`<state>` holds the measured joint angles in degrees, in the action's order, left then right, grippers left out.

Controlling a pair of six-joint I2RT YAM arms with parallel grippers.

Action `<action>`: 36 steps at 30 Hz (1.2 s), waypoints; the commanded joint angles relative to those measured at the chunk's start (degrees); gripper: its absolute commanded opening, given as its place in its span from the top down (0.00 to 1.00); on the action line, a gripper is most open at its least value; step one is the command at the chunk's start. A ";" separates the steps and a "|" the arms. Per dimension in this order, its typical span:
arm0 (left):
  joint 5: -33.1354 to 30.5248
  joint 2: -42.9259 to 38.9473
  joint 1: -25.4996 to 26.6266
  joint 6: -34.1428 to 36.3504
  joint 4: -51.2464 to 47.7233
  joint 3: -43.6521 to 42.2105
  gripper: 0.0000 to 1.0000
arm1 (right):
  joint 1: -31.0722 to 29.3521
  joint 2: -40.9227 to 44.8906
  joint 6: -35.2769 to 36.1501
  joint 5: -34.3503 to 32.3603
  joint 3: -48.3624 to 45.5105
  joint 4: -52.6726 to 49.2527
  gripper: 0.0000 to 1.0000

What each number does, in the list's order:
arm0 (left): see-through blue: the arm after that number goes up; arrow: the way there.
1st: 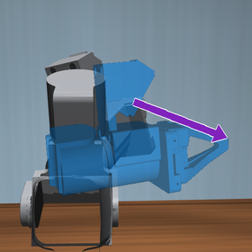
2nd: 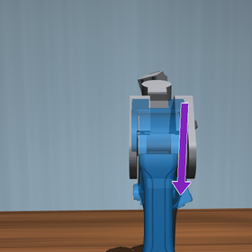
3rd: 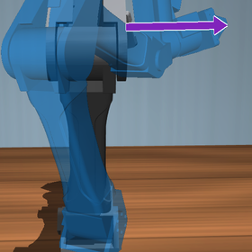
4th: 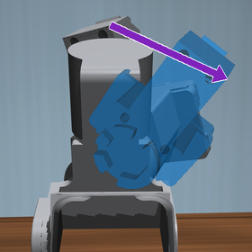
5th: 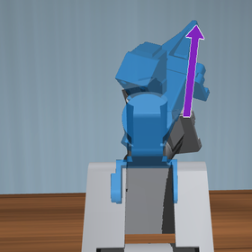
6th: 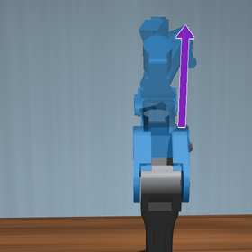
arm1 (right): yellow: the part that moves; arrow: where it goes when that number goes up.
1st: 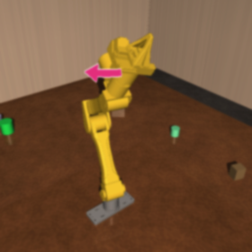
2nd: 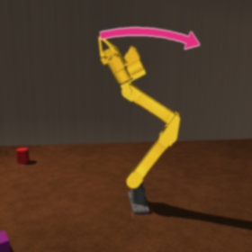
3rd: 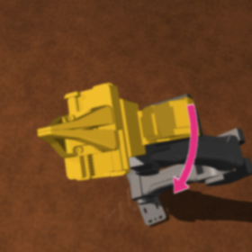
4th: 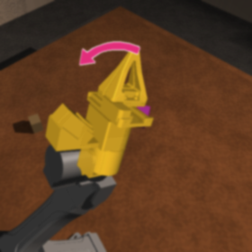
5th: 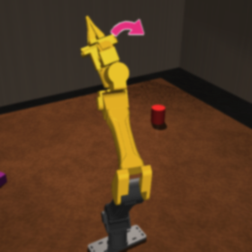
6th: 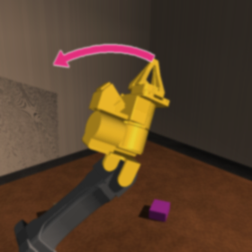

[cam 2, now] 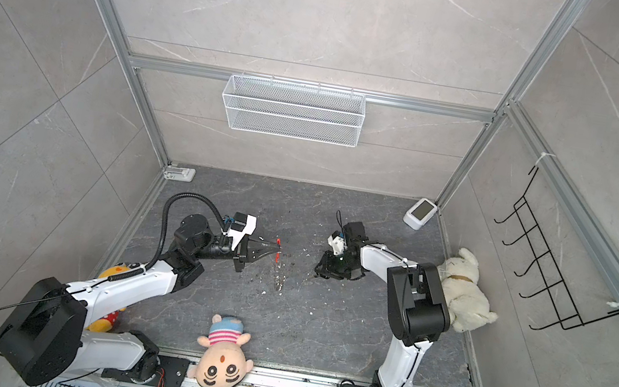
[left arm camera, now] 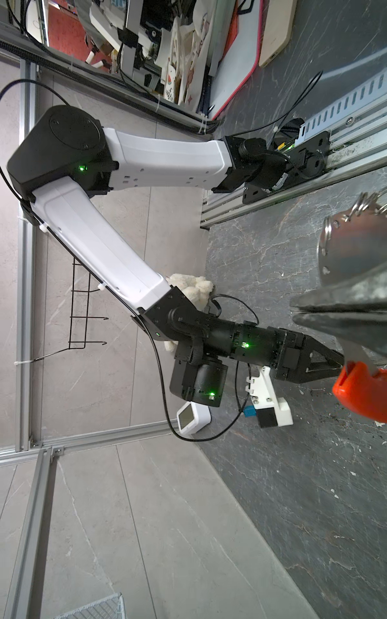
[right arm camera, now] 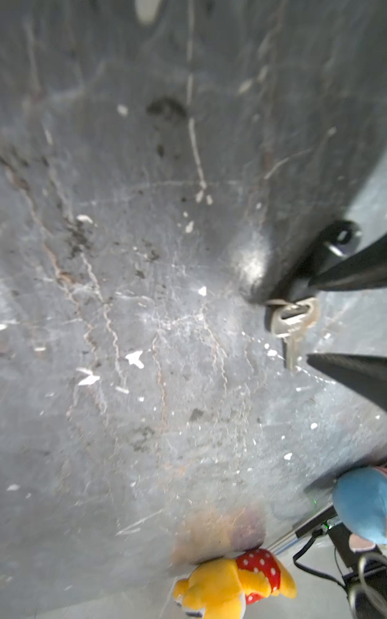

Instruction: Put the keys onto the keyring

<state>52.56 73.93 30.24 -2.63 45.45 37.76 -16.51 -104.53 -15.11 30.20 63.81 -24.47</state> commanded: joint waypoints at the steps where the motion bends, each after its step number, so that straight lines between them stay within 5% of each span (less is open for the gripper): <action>1: 0.45 -0.02 0.26 -0.14 4.48 0.43 1.00 | -0.04 9.54 2.78 0.31 -0.50 -1.72 0.60; 5: 1.05 0.20 0.23 -0.85 4.69 1.55 1.00 | -0.05 21.10 2.78 0.42 -7.19 10.13 0.55; 9: 2.15 1.27 0.16 -3.00 5.18 3.40 1.00 | -0.13 28.48 -5.32 5.54 -15.28 31.46 0.43; 12: 2.25 2.25 0.04 -5.57 7.41 3.95 1.00 | -0.67 27.09 -11.77 18.89 -14.94 43.60 0.61; 15: 1.68 3.59 -0.18 -9.04 12.16 3.90 1.00 | -2.13 28.54 -17.74 21.92 -19.06 58.49 0.65; 24: -0.28 9.64 -0.27 -20.67 28.62 4.24 1.00 | -7.87 30.03 -18.86 24.61 -17.23 60.02 0.63; 36: -1.86 8.25 -0.29 -20.66 26.45 4.41 1.00 | -9.02 29.25 -18.14 25.00 -17.67 59.98 0.67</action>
<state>51.37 84.20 30.22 -22.85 67.37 39.75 -24.75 -75.50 -32.86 53.82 45.32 33.36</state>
